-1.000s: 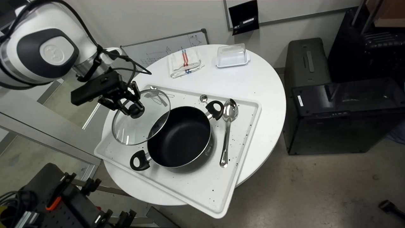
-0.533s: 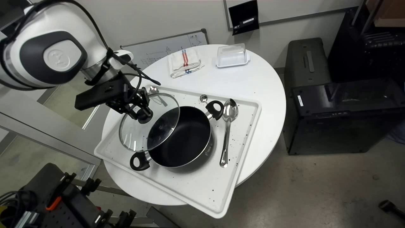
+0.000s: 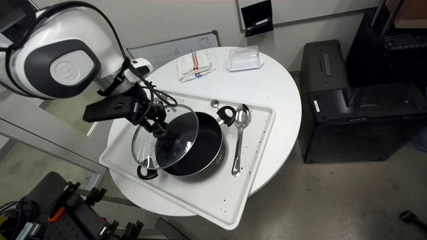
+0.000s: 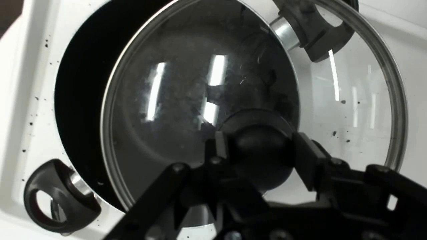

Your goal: Put the glass lid on the black pot.

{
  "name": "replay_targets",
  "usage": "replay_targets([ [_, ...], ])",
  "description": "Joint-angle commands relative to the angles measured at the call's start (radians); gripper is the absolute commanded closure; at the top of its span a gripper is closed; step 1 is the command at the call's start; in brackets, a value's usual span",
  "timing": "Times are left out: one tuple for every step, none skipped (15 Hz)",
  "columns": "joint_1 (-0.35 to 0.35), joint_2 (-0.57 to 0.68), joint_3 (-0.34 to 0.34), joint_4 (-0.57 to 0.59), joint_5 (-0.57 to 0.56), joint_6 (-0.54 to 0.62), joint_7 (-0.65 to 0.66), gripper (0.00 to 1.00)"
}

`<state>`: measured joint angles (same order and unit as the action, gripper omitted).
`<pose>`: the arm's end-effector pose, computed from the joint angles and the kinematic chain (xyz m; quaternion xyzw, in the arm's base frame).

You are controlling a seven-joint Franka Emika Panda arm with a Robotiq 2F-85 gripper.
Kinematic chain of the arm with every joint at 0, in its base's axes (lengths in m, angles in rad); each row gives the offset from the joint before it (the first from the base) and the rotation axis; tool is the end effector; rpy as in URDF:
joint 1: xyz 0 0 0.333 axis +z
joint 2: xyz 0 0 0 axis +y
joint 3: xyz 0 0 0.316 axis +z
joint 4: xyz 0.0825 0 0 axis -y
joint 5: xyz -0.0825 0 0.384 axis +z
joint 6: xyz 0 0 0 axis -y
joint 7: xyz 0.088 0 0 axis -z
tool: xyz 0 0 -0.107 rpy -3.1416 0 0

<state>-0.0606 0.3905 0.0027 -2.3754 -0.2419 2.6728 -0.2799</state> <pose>0.4907 -0.0211 0.1518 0.9734 0.2192 -0.0537 0.0405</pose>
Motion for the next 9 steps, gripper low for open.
replay_targets([
  [-0.027, -0.036, -0.013, -0.020, 0.049, 0.000, 0.018, 0.75],
  [-0.036, -0.034, -0.016, -0.018, 0.061, -0.001, 0.017, 0.75],
  [-0.045, -0.032, -0.020, -0.015, 0.070, -0.002, 0.017, 0.75],
  [-0.053, -0.030, -0.022, -0.012, 0.080, -0.002, 0.017, 0.75],
  [-0.061, -0.026, -0.025, -0.008, 0.090, -0.002, 0.015, 0.75],
  [-0.067, -0.024, -0.027, -0.007, 0.099, -0.001, 0.016, 0.75],
  [-0.074, -0.020, -0.028, -0.003, 0.108, -0.002, 0.014, 0.75],
  [-0.086, -0.017, -0.022, 0.000, 0.126, -0.002, 0.007, 0.75],
  [-0.092, -0.014, -0.022, 0.003, 0.137, 0.000, 0.008, 0.75],
])
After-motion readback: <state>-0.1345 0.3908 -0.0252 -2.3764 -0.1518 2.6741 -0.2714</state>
